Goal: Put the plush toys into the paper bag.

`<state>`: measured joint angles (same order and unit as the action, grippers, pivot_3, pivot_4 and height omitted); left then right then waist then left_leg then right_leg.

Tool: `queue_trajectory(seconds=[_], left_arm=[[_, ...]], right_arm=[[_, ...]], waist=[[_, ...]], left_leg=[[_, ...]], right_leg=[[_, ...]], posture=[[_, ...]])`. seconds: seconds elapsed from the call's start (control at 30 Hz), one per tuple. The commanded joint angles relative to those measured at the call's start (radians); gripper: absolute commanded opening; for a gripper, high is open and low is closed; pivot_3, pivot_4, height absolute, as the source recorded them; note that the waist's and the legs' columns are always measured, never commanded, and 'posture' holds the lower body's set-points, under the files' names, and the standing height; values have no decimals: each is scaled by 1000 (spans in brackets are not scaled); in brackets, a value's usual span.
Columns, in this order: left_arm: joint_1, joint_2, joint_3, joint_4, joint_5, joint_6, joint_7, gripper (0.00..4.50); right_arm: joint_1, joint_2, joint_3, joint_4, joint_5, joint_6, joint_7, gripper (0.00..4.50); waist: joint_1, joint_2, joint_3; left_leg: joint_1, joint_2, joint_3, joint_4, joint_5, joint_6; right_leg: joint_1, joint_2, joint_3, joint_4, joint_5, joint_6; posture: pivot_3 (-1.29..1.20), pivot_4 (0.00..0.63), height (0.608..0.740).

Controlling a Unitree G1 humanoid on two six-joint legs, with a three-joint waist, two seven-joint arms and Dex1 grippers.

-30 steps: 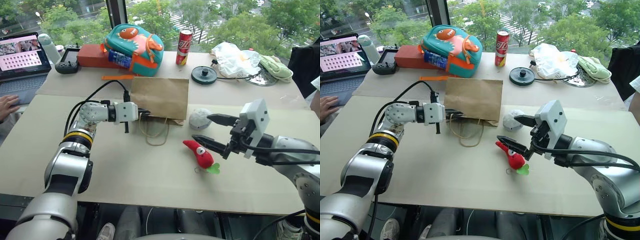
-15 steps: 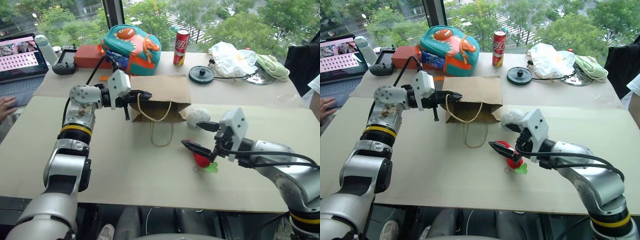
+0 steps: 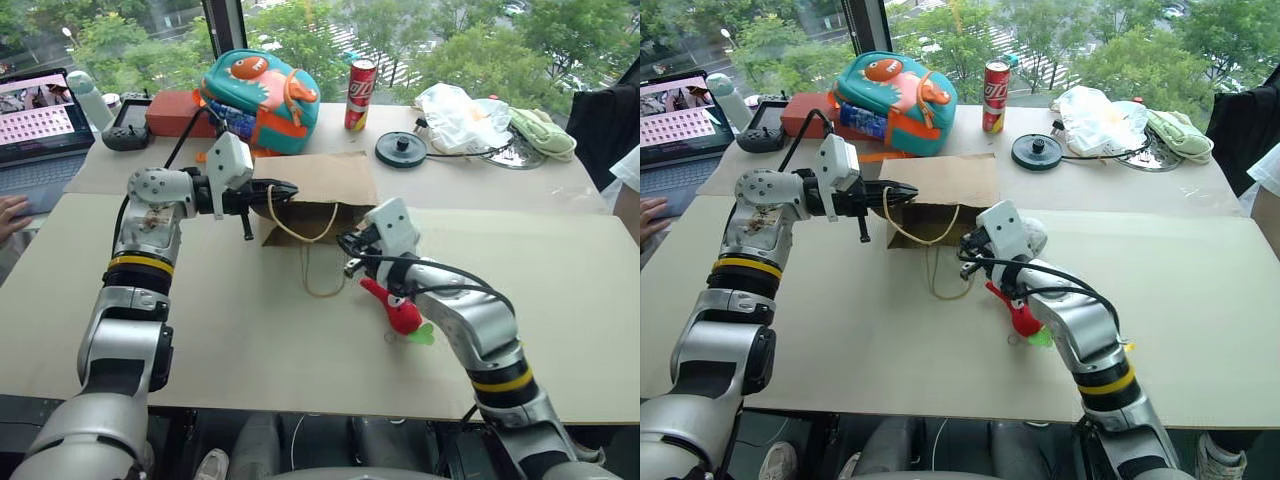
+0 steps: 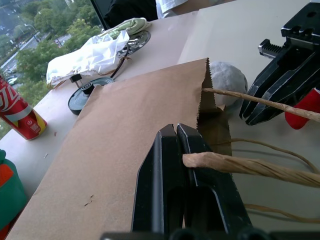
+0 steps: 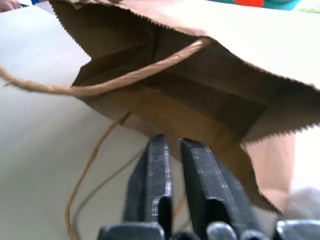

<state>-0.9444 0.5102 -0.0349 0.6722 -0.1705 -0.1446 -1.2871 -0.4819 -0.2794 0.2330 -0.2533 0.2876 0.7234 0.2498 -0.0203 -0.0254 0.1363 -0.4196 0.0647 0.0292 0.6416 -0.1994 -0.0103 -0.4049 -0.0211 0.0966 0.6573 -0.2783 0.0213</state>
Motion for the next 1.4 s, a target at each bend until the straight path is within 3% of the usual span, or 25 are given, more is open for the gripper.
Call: queue_trajectory(seconds=[0.03,0.33,0.93,1.4], left_arm=[[-16,10,20,-40,-27,9,1,0],[-9,10,26,-90,-55,56,4,0],[-14,11,57,-166,-103,164,51,0],[20,9,65,-235,-136,238,91,0]], right_arm=[[-38,43,3,59,-52,-65,-17,100],[-124,170,31,343,-199,-166,-80,100],[-80,187,59,379,-263,-64,-19,100],[-82,195,17,339,-258,-93,-5,100]], waist=[[0,0,0],[-4,0,0],[-23,1,0],[-23,1,0]], left_leg=[[0,0,0,0,0,0],[0,0,0,0,0,0],[-1,0,-1,0,0,0],[0,0,-1,0,0,0]], right_leg=[[0,0,0,0,0,0],[-1,0,0,1,0,0],[-1,0,-1,5,0,0],[0,0,-1,5,0,0]], posture=[[0,150,728],[0,150,728],[0,150,728],[0,150,728]])
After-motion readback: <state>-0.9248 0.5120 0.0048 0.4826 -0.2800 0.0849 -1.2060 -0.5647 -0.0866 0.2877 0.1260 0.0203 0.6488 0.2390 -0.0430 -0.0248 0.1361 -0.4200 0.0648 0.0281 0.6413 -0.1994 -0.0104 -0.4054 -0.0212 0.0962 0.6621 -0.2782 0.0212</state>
